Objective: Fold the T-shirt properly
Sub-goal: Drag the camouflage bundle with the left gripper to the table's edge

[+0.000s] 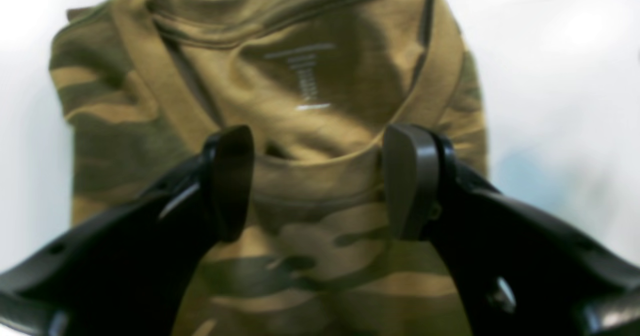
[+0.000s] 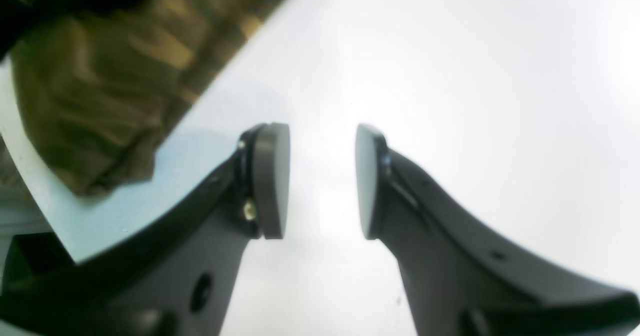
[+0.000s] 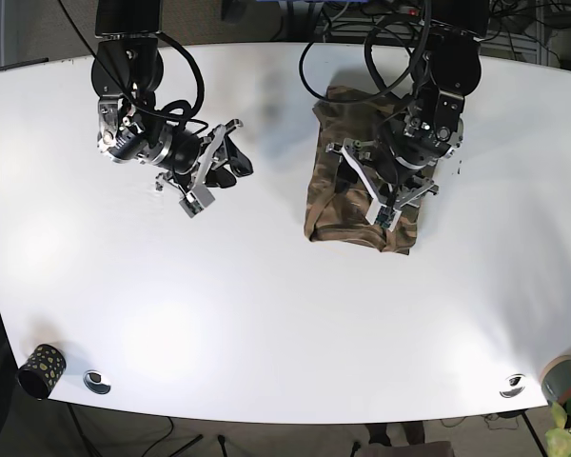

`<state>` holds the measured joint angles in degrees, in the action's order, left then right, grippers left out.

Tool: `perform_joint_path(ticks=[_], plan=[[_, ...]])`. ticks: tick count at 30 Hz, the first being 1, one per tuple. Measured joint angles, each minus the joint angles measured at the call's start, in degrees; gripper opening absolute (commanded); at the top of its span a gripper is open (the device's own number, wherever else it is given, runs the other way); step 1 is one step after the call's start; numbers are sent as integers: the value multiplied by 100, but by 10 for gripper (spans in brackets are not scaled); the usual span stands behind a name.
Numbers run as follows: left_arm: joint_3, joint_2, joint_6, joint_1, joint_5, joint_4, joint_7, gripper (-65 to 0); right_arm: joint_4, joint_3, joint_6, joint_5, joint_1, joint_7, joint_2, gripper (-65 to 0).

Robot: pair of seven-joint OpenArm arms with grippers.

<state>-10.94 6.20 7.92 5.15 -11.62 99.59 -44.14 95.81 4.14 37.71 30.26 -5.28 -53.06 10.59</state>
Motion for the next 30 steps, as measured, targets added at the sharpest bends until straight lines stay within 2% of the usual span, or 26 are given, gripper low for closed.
perform_joint_path(ticks=[3, 9, 13, 16, 19, 22, 26, 30], plan=[[-26, 2, -2, 149, 4, -179, 295, -269, -20, 35, 0, 4, -15, -7, -13, -447], [-13, 125, 72, 238, -92, -931, 1272, -269, -20, 33, 2, 22, 7, 11, -42, -447], [4, 321, 348, 22, -304, -1537, 1543, -269, -20, 33, 2, 7, 46, 4, -42, -447], [9, 529, 717, -136, -439, -1945, 1945, -269, -17, 35, 2, 24, 96, 33, -37, -447], [116, 678, 1043, -315, -636, -2260, 2050, -269, -15, 37, 4, 7, 92, 24, -24, -447], [496, 767, 1239, -546, -662, -2682, 2166, -269, 50, 33, 0, 7, 72, -7, -26, -447], [1078, 1123, 1709, -935, -767, -3427, 2249, -269, 225, 37, -9, 9, 85, 9, -7, -447], [1320, 1550, 1985, -1257, -807, -4035, 2210, -269, 304, 31, -15, 24, 94, 9, -11, -447]])
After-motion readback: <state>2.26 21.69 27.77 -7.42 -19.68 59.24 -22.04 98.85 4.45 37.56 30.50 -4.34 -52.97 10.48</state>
